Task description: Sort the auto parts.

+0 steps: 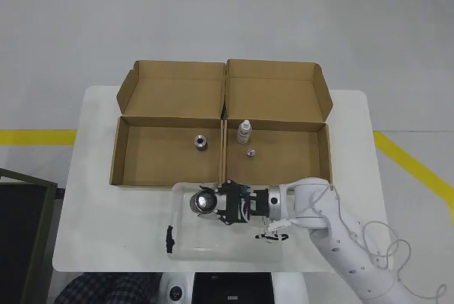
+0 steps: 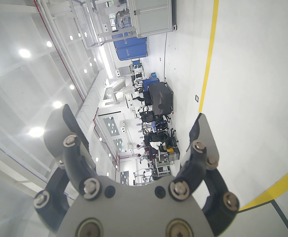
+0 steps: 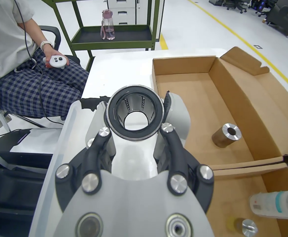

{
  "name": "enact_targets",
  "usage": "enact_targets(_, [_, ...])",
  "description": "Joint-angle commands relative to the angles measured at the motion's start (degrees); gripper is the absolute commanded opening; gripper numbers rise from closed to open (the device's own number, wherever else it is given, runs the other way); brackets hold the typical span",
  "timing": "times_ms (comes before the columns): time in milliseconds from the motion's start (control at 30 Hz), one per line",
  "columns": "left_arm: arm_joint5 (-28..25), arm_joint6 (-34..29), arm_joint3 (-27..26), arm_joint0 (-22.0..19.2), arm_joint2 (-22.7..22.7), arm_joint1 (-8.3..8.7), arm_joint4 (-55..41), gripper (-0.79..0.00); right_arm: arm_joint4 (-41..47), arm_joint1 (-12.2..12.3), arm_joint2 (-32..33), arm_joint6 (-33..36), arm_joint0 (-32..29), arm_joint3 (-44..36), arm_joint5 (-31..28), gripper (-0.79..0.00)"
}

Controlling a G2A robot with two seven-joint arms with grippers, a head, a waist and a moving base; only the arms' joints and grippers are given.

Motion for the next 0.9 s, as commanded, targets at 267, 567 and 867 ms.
enact_targets(267, [0.0, 0.0, 0.0, 0.0, 0.0, 0.0, 0.0, 0.0, 6.09, 0.98, 4.62, 1.57, -0.41, -2.51, 1.75, -0.785])
enact_targets(567, [0.0, 0.0, 0.0, 0.0, 0.0, 0.0, 0.0, 0.0, 9.52, 1.89, 8.84, 1.47, -2.61, -4.99, 3.86, -0.785])
enact_targets(867, [0.0, 0.0, 0.0, 0.0, 0.0, 0.0, 0.0, 0.0, 11.46, 2.58, 11.22, 1.11, -4.84, -6.86, 4.69, -0.785])
